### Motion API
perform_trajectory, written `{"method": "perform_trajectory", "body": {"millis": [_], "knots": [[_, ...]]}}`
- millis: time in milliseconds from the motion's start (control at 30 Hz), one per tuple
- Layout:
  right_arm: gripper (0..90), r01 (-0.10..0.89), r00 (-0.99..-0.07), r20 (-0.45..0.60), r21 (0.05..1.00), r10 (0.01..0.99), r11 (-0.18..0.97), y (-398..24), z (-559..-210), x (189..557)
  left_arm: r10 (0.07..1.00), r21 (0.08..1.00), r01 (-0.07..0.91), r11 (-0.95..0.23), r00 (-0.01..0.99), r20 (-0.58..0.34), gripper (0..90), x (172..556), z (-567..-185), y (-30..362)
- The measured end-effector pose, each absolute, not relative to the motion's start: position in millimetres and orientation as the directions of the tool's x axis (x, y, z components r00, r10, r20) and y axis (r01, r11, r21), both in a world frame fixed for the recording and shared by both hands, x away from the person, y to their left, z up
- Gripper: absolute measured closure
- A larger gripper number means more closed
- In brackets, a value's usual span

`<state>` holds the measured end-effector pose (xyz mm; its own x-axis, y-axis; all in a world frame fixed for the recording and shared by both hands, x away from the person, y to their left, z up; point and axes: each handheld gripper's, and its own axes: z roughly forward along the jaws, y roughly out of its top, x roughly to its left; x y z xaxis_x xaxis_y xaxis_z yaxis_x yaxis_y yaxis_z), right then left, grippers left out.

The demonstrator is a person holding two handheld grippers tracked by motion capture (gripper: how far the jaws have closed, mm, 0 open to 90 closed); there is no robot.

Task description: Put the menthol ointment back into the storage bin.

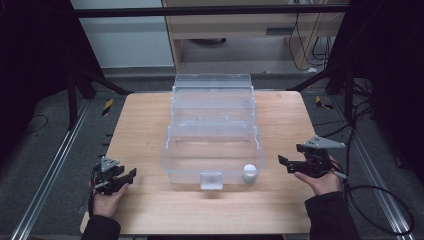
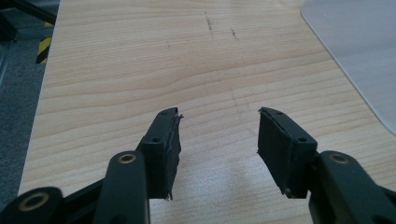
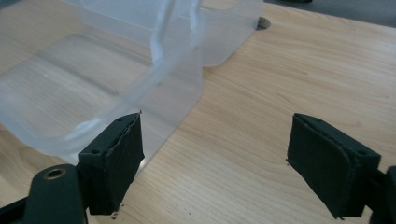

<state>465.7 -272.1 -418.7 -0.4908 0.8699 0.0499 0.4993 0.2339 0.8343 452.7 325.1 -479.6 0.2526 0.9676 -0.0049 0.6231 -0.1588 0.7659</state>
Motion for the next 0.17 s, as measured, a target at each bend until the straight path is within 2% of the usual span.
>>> {"method": "perform_trajectory", "body": {"millis": [167], "knots": [[16.7,0.522,-0.464,0.044,0.821,0.885,0.233,-282.3,-433.4,466.4,0.97,0.771,0.617,-0.154,0.245,-0.002,42.0,453.3,-480.0,325.9]]}}
